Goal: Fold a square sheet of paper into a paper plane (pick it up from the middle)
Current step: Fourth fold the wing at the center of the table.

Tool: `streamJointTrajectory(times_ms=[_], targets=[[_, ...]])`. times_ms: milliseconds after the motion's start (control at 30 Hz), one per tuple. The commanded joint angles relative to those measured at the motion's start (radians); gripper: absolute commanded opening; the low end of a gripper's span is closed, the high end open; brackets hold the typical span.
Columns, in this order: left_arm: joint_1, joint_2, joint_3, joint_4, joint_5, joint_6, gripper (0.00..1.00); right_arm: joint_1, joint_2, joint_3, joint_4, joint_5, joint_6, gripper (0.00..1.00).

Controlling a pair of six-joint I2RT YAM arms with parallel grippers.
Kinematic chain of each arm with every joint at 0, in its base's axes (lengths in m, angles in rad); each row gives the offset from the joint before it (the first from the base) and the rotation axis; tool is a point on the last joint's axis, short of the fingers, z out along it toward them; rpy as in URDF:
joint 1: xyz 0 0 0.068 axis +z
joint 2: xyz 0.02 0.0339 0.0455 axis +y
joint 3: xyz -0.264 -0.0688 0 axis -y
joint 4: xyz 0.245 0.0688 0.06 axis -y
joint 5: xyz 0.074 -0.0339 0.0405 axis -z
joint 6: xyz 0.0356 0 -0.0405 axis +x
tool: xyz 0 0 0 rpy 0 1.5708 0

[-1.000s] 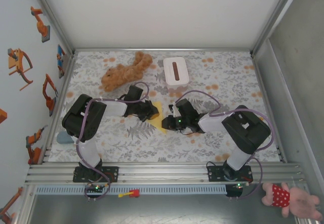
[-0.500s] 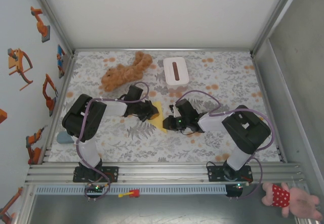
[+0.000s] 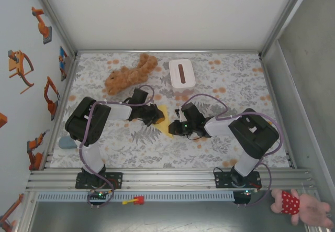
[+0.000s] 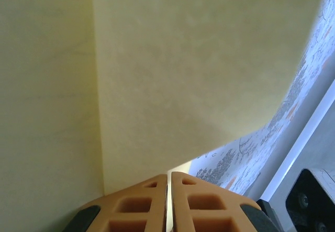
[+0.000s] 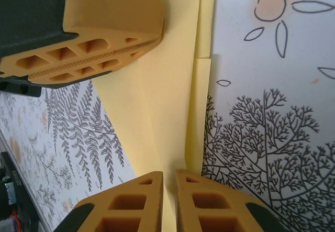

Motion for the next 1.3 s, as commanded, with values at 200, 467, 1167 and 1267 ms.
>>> streamJointTrajectory(times_ms=[200, 467, 1167, 1267], targets=[[0.006, 0.064, 0.014, -0.107, -0.021, 0.04, 0.1, 0.008, -0.06, 0.002, -0.03, 0.036, 0.0, 0.14], [0.006, 0.071, 0.014, -0.128, -0.03, 0.052, 0.1, 0.009, -0.15, 0.027, -0.124, 0.101, -0.027, 0.14], [0.007, 0.076, 0.028, -0.15, -0.028, 0.063, 0.1, 0.07, 0.045, 0.171, -0.18, 0.123, -0.047, 0.08], [0.006, 0.08, 0.028, -0.151, -0.027, 0.063, 0.1, 0.07, 0.055, 0.174, -0.194, 0.129, -0.049, 0.08]])
